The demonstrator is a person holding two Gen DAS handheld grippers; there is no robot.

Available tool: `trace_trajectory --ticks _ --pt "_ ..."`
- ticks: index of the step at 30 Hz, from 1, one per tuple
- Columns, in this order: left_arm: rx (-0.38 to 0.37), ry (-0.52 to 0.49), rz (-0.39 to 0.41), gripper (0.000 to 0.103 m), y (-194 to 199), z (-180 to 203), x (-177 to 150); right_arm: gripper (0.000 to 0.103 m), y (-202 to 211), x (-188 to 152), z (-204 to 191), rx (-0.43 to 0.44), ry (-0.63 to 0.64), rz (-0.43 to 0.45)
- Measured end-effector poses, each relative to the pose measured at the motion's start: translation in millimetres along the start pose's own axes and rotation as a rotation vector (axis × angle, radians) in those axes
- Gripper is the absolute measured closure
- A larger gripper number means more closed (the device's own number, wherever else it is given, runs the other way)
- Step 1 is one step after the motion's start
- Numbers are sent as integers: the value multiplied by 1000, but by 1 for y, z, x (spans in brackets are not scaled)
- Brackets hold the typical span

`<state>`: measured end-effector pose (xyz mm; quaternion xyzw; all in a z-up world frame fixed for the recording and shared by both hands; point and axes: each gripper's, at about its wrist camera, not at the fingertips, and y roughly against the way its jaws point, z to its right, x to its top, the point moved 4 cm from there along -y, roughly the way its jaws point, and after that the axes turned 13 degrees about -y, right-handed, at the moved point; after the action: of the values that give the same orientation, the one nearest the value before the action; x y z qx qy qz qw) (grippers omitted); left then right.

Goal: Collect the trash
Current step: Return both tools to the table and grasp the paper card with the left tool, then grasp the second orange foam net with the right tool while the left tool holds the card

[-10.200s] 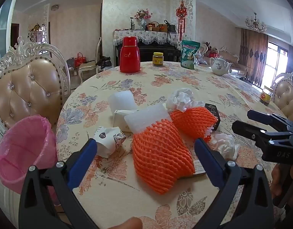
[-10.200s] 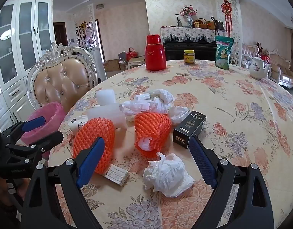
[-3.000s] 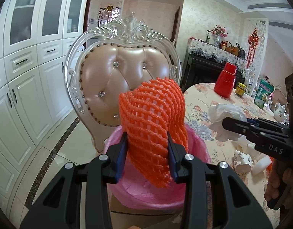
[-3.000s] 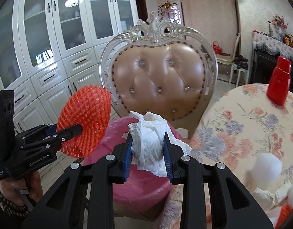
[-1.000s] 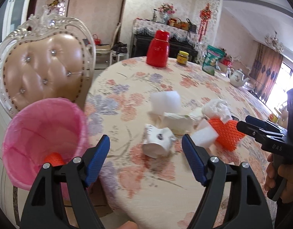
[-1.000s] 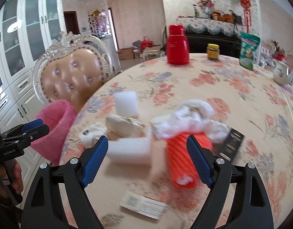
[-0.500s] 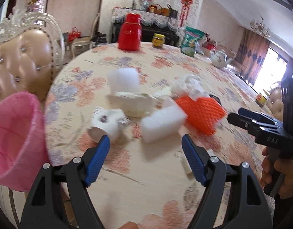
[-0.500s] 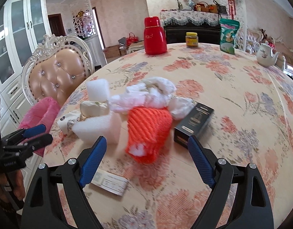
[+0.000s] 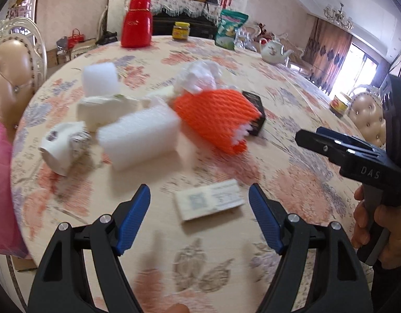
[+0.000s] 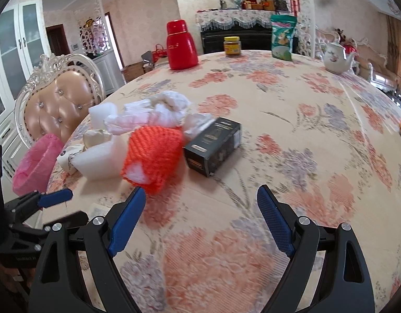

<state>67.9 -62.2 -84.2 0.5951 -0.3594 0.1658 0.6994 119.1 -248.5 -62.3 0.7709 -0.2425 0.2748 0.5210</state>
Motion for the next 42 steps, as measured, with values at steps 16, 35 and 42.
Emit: trace_trajectory --ticks 16,35,42 --pt "122 -30 -125 30 -37 21 -1 19 8 1 25 -3 -20 4" --pt "169 13 -23 34 0 -20 25 18 -14 21 -13 49 14 1" --pt "204 52 14 34 20 -49 31 18 -29 34 -44 72 54 3"
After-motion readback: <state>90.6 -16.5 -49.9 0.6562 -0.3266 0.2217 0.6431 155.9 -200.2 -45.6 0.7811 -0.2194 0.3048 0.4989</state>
